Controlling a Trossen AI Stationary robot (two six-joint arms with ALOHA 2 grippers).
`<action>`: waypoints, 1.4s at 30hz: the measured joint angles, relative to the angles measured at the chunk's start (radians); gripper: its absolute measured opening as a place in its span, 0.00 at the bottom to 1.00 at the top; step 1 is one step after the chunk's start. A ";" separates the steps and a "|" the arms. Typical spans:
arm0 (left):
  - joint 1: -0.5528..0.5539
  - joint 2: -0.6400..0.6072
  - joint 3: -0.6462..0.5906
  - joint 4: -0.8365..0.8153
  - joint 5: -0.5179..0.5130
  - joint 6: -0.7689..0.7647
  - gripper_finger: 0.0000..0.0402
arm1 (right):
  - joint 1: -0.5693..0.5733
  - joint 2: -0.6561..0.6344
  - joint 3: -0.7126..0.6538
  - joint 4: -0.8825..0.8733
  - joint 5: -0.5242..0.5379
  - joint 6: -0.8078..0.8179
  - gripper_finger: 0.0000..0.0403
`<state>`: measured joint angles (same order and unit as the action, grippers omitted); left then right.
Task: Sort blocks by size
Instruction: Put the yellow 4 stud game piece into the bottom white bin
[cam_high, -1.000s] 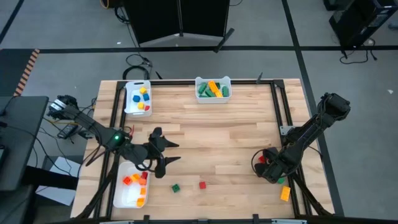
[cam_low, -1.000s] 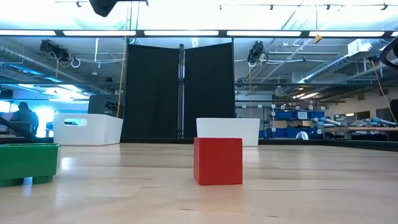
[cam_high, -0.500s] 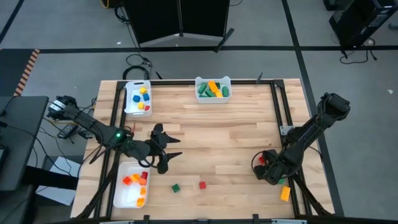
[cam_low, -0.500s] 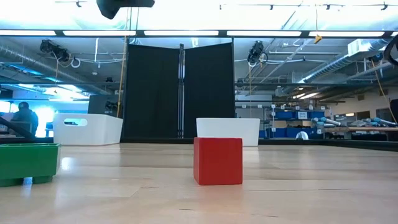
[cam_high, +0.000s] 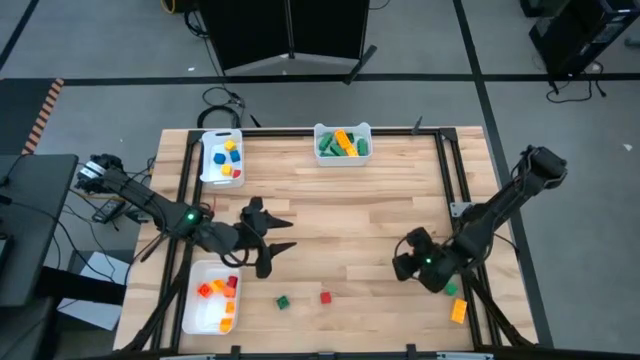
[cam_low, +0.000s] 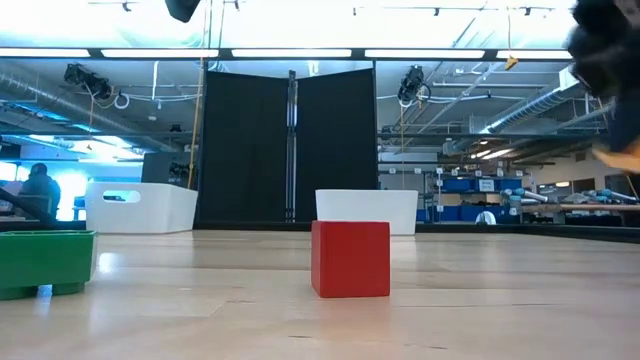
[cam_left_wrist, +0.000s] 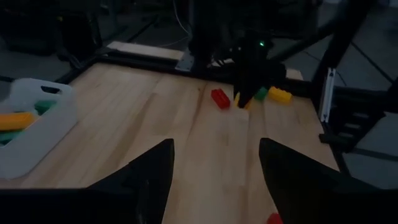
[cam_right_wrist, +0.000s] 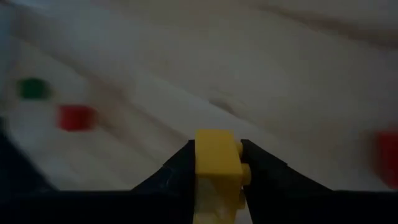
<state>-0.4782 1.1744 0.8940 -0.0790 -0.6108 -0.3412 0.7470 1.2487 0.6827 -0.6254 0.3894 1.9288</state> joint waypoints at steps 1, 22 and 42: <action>0.003 0.000 0.000 0.011 -0.011 0.005 0.61 | -0.016 -0.007 0.003 0.024 0.023 -0.042 0.28; 0.069 -0.005 0.001 -0.131 -0.052 0.051 0.61 | -0.543 0.065 0.065 0.827 -0.184 -0.761 0.27; -0.048 -0.242 0.000 -0.577 -0.134 -0.083 0.60 | -0.653 0.684 0.750 0.762 -0.469 -0.945 0.28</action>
<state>-0.5258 0.9327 0.8940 -0.6558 -0.7451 -0.4246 0.0940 1.9330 1.4332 0.1368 -0.0796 0.9841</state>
